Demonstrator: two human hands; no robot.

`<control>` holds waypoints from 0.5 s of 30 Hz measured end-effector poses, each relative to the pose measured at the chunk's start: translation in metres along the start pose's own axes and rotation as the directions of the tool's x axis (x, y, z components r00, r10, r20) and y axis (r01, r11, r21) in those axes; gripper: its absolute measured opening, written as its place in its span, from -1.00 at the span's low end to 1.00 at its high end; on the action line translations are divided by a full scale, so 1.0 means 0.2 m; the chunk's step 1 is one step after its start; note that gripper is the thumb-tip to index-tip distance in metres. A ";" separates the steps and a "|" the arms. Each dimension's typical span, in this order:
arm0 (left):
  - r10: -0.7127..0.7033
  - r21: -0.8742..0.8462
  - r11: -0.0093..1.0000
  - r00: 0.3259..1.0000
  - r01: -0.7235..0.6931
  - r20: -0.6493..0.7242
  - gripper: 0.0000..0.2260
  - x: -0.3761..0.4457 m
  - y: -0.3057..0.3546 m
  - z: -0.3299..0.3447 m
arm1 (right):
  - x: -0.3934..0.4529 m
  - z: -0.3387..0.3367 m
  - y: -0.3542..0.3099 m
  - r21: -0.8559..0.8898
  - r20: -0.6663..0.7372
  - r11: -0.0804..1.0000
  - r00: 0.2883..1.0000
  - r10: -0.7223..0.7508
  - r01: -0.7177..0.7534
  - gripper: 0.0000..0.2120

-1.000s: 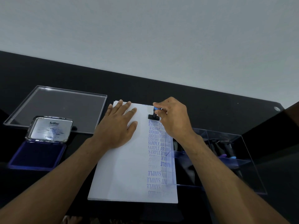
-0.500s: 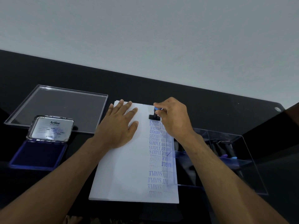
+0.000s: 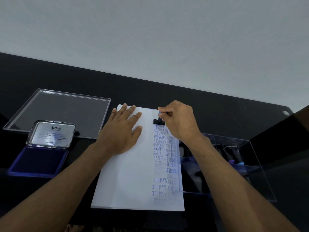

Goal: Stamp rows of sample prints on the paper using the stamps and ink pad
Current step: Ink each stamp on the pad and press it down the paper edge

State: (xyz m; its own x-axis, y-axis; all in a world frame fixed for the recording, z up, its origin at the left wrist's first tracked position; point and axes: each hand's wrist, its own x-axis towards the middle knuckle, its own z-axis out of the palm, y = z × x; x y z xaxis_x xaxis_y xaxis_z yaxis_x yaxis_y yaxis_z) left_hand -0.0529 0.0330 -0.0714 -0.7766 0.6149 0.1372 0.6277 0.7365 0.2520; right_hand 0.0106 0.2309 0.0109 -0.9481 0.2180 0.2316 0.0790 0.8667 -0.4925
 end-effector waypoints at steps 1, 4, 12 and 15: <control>-0.001 0.001 1.000 1.000 0.001 -0.001 -0.31 0.00 0.00 0.00 | 0.00 0.00 0.00 0.002 0.001 1.000 1.000 0.001 -0.001 -0.82; -0.003 0.000 1.000 1.000 0.003 0.003 -0.29 0.00 0.00 0.00 | 0.01 0.00 -0.01 -0.002 0.001 1.000 1.000 0.015 -0.015 -0.83; -0.009 -0.001 1.000 1.000 0.009 0.016 -0.26 0.00 0.00 0.00 | 0.01 0.00 -0.02 0.008 0.016 0.998 0.998 0.061 -0.061 -0.82; -0.011 -0.001 1.000 1.000 0.011 0.019 -0.26 0.01 0.00 0.00 | 0.00 0.00 -0.02 0.013 0.016 0.997 0.997 0.074 -0.074 -0.82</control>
State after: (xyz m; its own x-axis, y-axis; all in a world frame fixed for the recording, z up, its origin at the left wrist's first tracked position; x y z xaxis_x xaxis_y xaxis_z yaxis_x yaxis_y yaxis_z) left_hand -0.0537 0.0336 -0.0709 -0.7820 0.6124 0.1158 0.6193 0.7428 0.2542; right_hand 0.0102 0.2272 0.0133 -0.9444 0.2745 0.1809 0.1452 0.8420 -0.5195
